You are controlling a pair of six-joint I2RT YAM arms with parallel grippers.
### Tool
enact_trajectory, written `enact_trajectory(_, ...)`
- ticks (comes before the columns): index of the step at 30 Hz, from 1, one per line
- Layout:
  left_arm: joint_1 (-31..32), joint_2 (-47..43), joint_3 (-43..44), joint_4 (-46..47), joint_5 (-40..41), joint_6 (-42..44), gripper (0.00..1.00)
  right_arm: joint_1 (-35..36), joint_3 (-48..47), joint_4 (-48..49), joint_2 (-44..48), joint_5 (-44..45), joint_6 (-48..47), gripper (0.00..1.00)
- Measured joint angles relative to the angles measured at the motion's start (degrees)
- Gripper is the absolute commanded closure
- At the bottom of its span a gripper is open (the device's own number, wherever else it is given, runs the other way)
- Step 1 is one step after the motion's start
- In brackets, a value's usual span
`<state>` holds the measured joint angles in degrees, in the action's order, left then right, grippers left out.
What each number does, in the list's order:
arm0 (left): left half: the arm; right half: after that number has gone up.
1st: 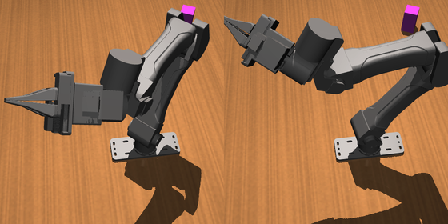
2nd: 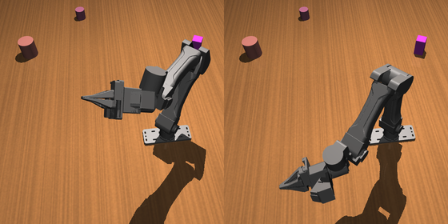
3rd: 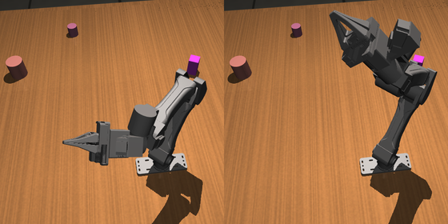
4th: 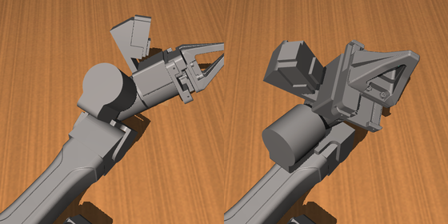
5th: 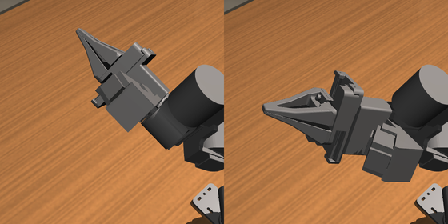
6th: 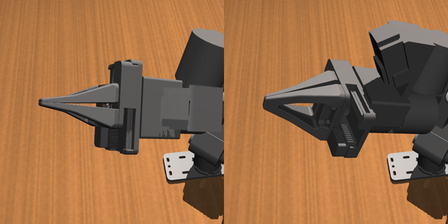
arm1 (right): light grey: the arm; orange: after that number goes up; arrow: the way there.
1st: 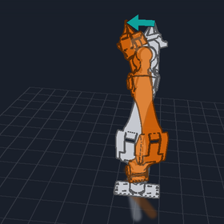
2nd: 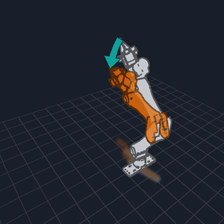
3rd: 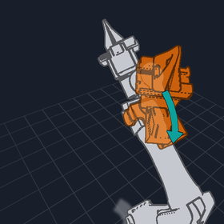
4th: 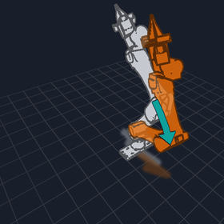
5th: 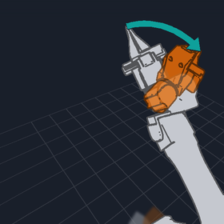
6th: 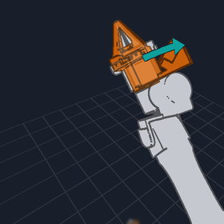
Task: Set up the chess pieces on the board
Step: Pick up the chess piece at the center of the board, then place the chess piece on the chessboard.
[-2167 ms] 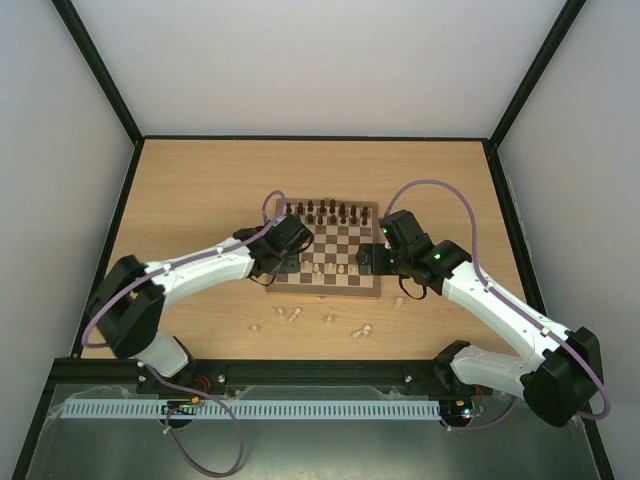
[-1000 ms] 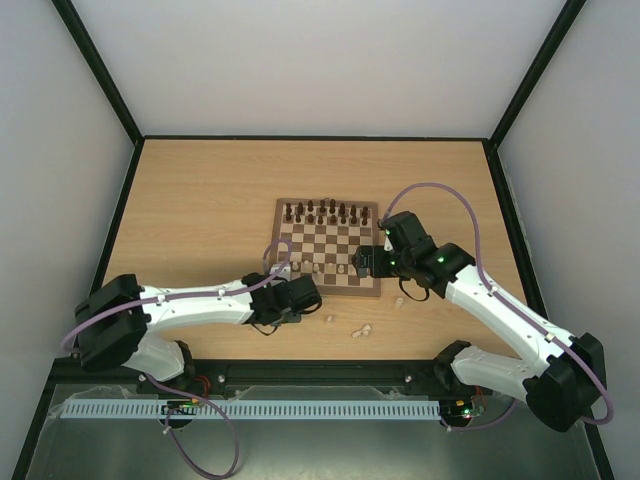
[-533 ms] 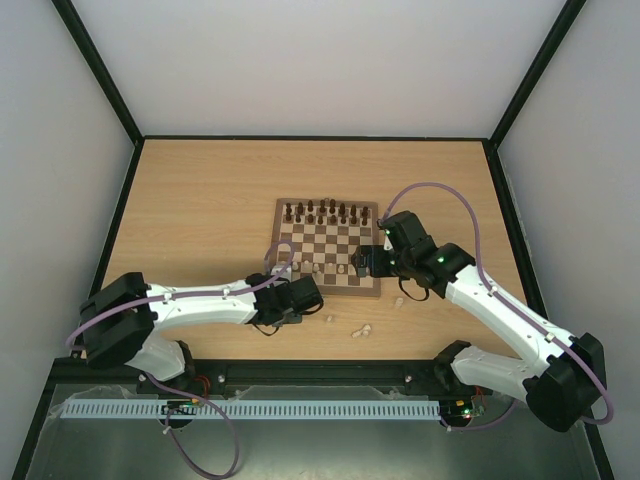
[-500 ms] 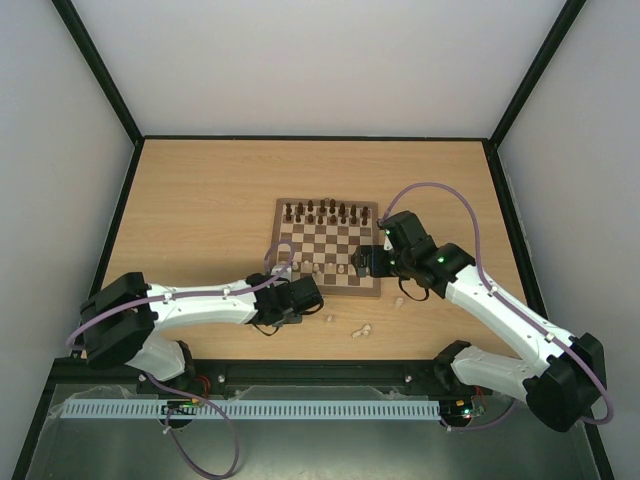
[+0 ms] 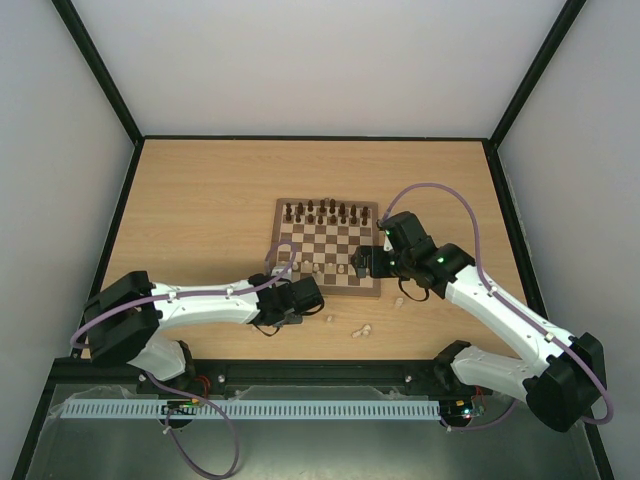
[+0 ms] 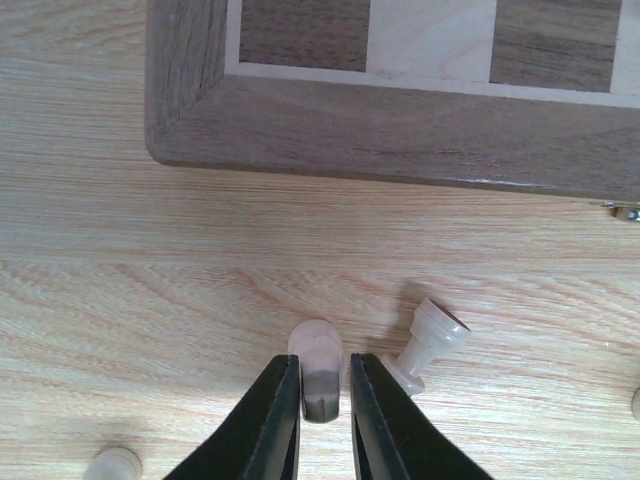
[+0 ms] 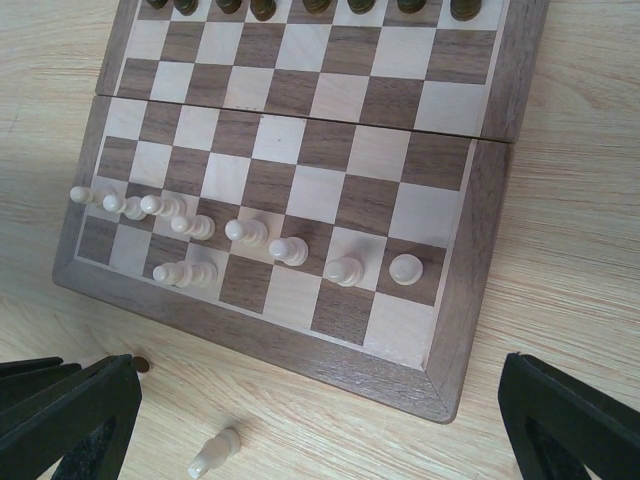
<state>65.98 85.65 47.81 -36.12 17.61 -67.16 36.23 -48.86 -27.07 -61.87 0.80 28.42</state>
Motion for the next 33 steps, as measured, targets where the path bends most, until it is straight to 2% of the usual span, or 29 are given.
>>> enact_trajectory(5, 0.0, 0.0, 0.0, -0.02, 0.09, -0.02, 0.92, 0.0, 0.11, 0.02, 0.02, -0.17, 0.0, 0.02)
enact_trajectory(16, -0.52, -0.04, 1.51, -3.3, 2.16, 0.87, 0.93, 0.0, 0.52, 0.09, 0.02, -0.2, -0.02, 0.01)
enact_trajectory(27, -8.02, -0.35, 8.98, -4.02, 5.05, 8.31, 0.92, 0.0, 0.52, 0.09, 0.02, -0.13, 0.0, 0.02)
enact_trajectory(33, -11.13, 3.58, 11.93, -1.64, 4.92, 12.85, 0.92, 0.0, 0.52, 0.09, 0.02, 0.13, 0.0, 0.01)
